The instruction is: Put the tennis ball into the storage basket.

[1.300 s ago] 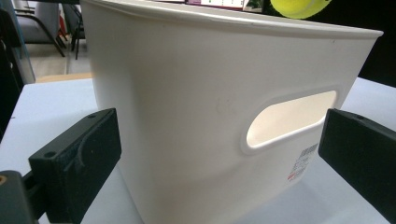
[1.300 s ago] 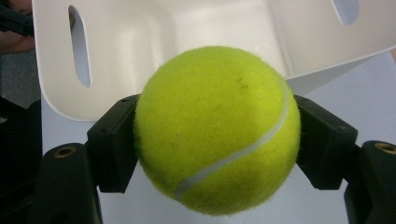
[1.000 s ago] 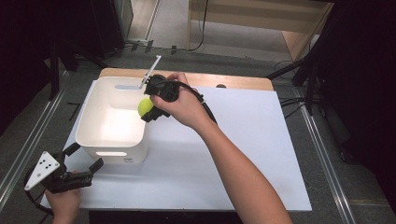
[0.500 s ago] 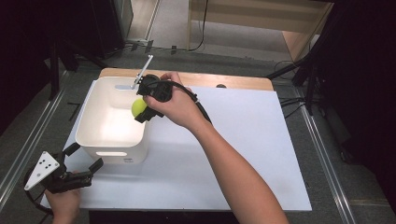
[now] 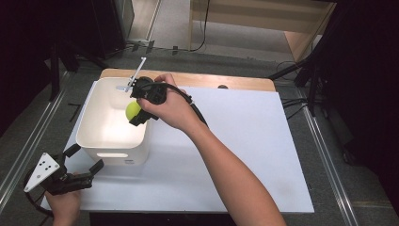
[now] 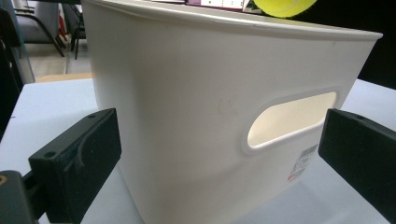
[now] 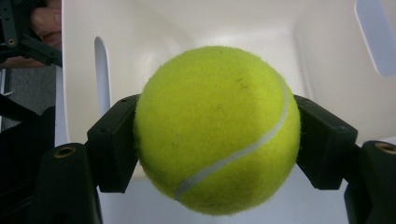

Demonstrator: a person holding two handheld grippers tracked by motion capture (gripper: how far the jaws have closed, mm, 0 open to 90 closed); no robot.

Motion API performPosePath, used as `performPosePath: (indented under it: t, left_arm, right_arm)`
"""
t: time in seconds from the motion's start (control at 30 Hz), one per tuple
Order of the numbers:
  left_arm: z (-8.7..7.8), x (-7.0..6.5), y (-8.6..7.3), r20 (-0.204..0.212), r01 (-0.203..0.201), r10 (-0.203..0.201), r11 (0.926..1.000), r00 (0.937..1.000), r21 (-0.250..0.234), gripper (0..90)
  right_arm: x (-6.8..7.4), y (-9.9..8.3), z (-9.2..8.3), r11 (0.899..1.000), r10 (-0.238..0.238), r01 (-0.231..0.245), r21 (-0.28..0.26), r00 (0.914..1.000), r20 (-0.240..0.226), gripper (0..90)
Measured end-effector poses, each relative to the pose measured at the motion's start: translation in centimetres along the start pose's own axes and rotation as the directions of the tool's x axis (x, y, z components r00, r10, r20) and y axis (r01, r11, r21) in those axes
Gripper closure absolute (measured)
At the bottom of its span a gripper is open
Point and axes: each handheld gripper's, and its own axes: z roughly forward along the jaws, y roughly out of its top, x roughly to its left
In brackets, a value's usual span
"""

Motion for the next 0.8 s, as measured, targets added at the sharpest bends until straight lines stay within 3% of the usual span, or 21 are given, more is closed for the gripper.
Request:
performPosePath:
  t: [0.8]
  left_arm:
    - [0.0, 0.0, 0.0, 0.001, -0.001, 0.001, 1.0, 1.0, 0.001, 0.0]
  right_arm:
    - [0.9, 0.3, 1.9, 0.999, -0.029, 0.029, 0.028, 0.9995, -0.016, 23.3]
